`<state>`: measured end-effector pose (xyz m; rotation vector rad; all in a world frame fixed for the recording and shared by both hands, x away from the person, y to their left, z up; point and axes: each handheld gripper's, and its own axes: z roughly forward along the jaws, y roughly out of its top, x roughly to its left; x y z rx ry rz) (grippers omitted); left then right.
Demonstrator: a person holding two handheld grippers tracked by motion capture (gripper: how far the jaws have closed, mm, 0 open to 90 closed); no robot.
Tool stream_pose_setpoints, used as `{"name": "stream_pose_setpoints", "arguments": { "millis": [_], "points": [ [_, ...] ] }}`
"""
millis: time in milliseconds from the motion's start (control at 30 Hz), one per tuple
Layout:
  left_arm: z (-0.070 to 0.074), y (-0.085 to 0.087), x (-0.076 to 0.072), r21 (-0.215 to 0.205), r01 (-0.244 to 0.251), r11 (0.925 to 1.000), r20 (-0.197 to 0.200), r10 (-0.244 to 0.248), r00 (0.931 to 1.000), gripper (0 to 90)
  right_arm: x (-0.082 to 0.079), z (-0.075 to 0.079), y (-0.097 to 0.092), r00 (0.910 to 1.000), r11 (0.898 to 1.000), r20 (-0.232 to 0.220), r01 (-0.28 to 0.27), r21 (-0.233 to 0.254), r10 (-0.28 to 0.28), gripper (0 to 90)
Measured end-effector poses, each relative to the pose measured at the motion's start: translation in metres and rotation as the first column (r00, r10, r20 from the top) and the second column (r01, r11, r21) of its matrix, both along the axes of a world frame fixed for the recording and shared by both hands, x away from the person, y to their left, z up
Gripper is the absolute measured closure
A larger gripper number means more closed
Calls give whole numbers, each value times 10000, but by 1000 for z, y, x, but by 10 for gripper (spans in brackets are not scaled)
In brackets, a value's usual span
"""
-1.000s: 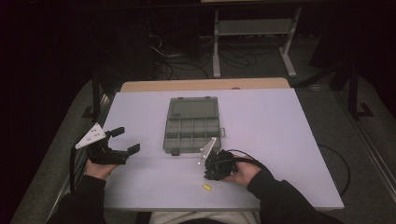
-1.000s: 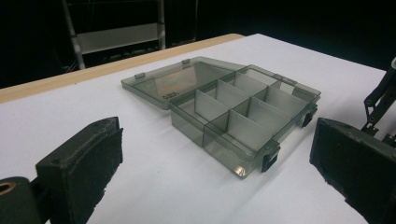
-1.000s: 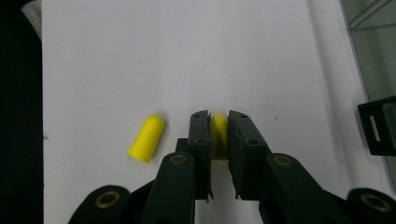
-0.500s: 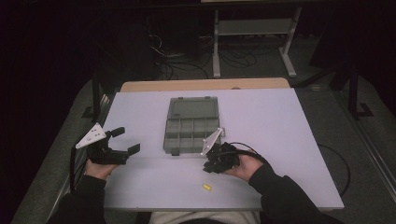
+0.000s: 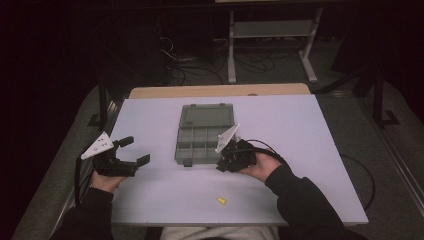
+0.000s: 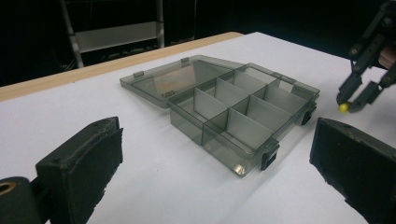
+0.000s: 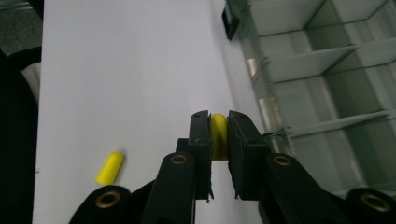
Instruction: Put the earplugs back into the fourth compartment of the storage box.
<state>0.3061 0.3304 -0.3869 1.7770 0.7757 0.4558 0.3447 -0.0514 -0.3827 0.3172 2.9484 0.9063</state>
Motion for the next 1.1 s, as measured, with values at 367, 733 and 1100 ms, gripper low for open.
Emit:
{"name": "stream_pose_setpoints", "arguments": {
  "millis": [367,733,1100],
  "points": [
    [0,0,1,41,-16,10000,-24,16,10000,22,25,23,-9,9986,9986,381,356,389,-371,787],
    [-1,0,1,-14,-12,10000,-74,12,10000,22,49,31,-14,9950,9966,600,788,224,-800,786],
    [-1,0,1,-70,17,10000,-64,-17,10000,22,78,33,-16,9891,9907,553,1361,85,-1363,786]
  ]
}}
